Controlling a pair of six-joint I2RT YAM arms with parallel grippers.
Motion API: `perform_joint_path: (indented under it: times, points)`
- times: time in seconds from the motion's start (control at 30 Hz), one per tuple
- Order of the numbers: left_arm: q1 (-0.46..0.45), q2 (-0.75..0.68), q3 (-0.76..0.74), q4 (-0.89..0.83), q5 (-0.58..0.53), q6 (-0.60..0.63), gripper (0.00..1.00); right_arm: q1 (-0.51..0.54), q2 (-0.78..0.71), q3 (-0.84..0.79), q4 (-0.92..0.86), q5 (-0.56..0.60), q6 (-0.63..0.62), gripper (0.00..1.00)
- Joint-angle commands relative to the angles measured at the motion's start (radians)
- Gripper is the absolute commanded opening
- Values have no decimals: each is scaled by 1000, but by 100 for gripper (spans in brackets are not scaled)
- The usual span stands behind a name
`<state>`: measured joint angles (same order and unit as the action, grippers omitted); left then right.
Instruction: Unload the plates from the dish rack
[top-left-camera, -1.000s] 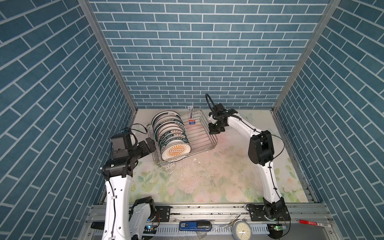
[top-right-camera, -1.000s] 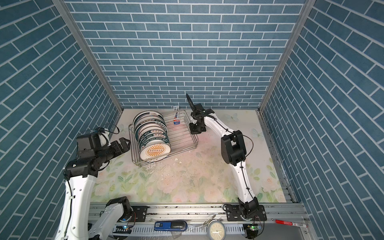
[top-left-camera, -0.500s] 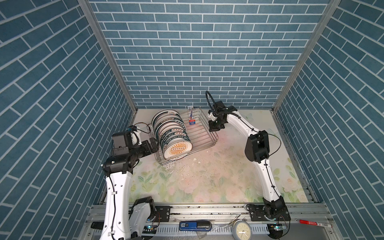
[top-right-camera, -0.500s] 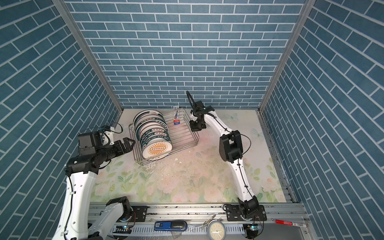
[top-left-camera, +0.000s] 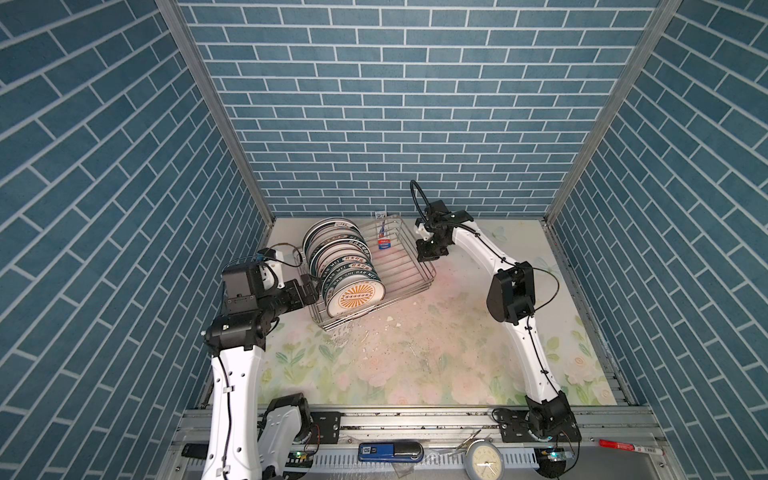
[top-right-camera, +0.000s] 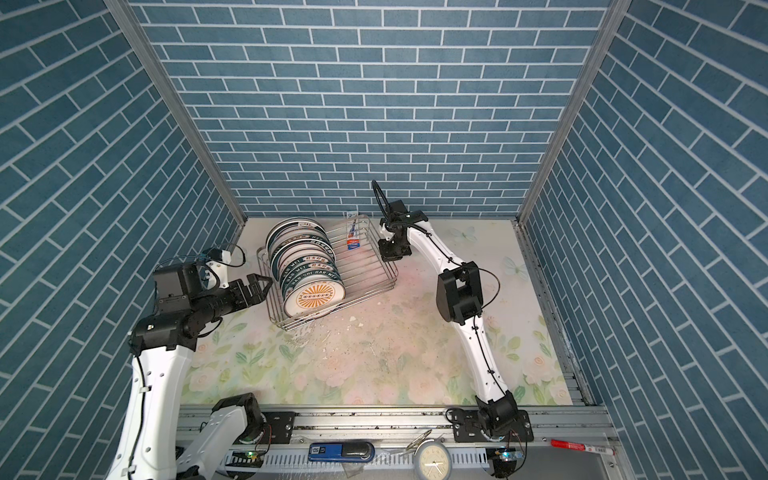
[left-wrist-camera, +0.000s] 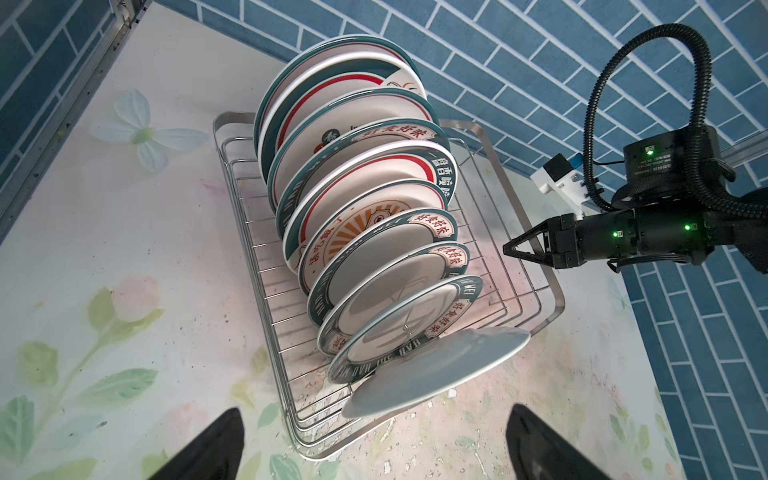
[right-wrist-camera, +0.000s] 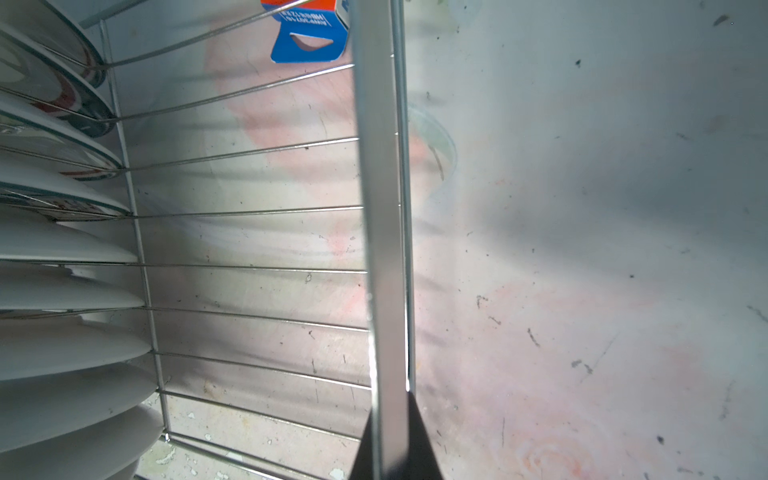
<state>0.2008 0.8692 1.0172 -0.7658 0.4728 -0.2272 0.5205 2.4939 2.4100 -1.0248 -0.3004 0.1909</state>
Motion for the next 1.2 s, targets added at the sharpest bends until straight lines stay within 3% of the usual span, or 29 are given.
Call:
perform_joint_path:
  times: [0.0, 0.23, 0.5, 0.87, 1.17]
  points:
    - [6, 15, -5, 36, -6, -14, 99, -17, 71, 34, 76, -14, 41, 2]
    - [5, 0, -12, 54, -59, -14, 99, -17, 68, 37, 114, -2, 40, 4]
    - [6, -75, -28, 41, -225, -84, 99, -17, 99, 84, 124, -45, 48, 8]
    - [6, -71, -55, 55, -167, -35, 99, -17, 31, 29, 160, -25, 49, 31]
    - [6, -15, 18, -4, -74, -7, 99, -17, -72, -19, 149, -12, 20, 54]
